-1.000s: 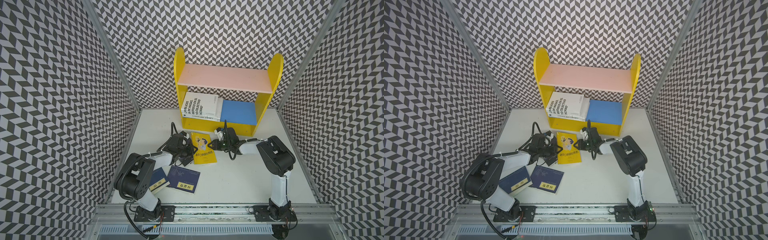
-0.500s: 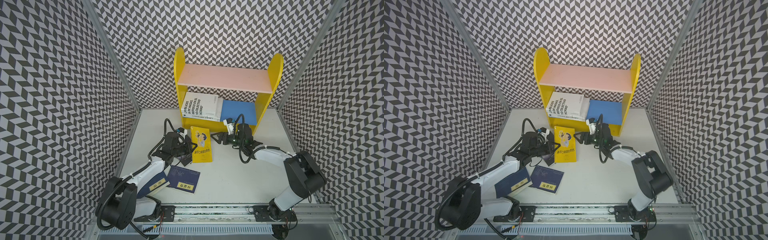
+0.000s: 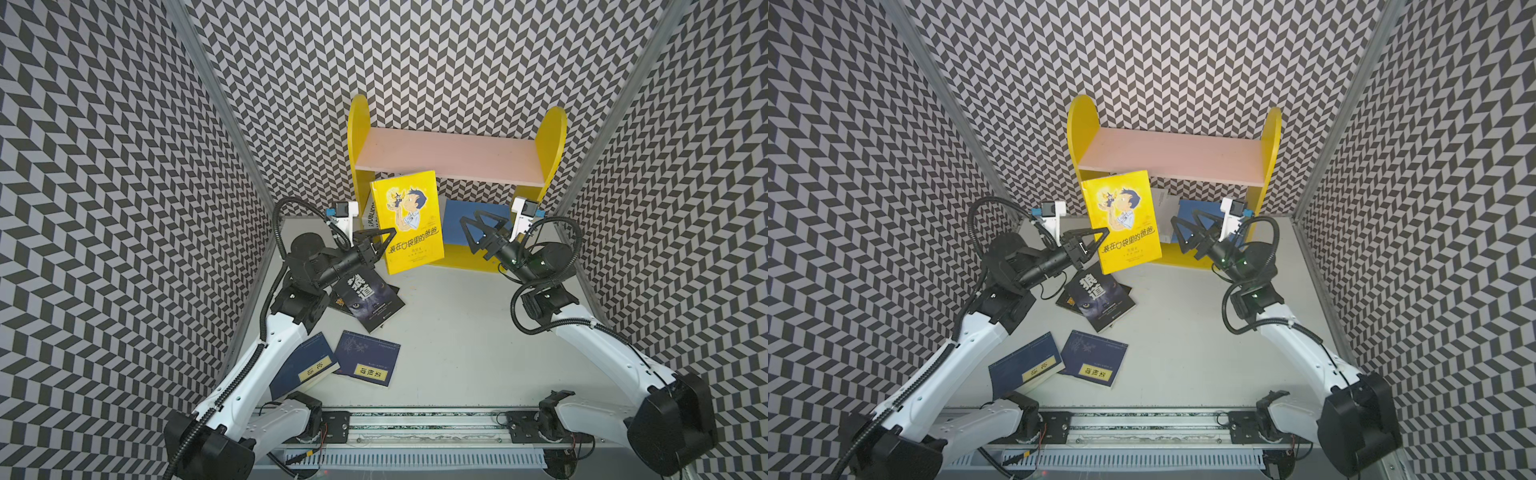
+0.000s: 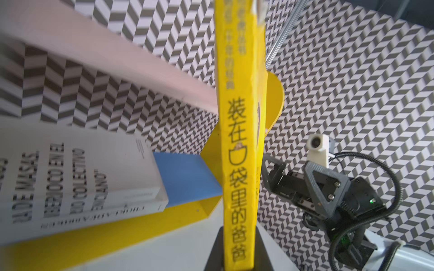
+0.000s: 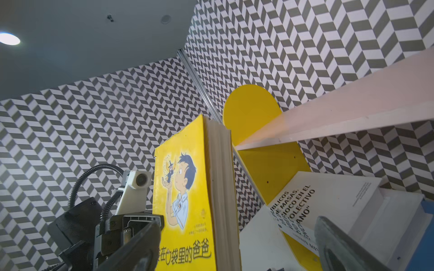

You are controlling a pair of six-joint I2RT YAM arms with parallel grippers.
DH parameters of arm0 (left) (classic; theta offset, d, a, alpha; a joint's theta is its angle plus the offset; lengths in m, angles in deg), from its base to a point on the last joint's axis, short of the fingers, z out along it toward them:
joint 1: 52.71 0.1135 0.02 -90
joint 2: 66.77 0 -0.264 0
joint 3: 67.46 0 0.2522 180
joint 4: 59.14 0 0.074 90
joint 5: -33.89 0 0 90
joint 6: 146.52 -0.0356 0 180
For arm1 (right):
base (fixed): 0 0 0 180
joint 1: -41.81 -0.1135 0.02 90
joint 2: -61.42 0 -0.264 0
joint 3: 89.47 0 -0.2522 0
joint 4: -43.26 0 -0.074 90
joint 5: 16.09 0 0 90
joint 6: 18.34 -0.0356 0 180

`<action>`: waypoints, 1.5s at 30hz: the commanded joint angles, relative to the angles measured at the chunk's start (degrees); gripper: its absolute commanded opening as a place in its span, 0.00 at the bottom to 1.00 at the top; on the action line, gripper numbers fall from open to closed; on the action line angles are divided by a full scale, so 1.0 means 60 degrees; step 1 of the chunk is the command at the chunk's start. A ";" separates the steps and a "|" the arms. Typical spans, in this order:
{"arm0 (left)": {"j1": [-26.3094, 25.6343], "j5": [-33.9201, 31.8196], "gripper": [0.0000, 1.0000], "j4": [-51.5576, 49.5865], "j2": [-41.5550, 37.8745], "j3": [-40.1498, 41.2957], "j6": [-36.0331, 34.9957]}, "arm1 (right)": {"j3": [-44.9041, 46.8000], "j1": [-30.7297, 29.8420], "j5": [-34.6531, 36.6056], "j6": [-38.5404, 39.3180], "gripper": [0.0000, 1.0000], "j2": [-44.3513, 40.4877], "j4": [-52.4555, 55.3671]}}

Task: Stacking books/files
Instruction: Pick up the book at the center of the table.

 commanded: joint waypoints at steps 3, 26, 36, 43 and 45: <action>0.0161 -0.1393 0.00 0.2607 -0.0188 -0.0539 0.0437 | -0.0120 -0.0007 -0.1580 -0.1604 1.00 0.0263 -0.1629; 0.0109 -0.0180 0.00 0.5867 0.1705 -0.0636 0.3285 | -0.1486 -0.0876 -0.2804 -0.3660 1.00 0.2739 -0.3593; -0.0022 0.0566 0.00 0.6577 0.1931 -0.0685 0.3698 | -0.1890 -0.0939 -0.2758 -0.4147 0.74 0.3365 -0.3563; -0.0068 0.0784 0.00 0.6348 0.2098 -0.0663 0.3633 | -0.1955 -0.0931 -0.2919 -0.4558 0.30 0.3614 -0.4229; -0.0064 0.0853 0.01 0.6011 0.2151 -0.0722 0.3509 | -0.2001 -0.0909 -0.2940 -0.4429 0.24 0.3572 -0.3999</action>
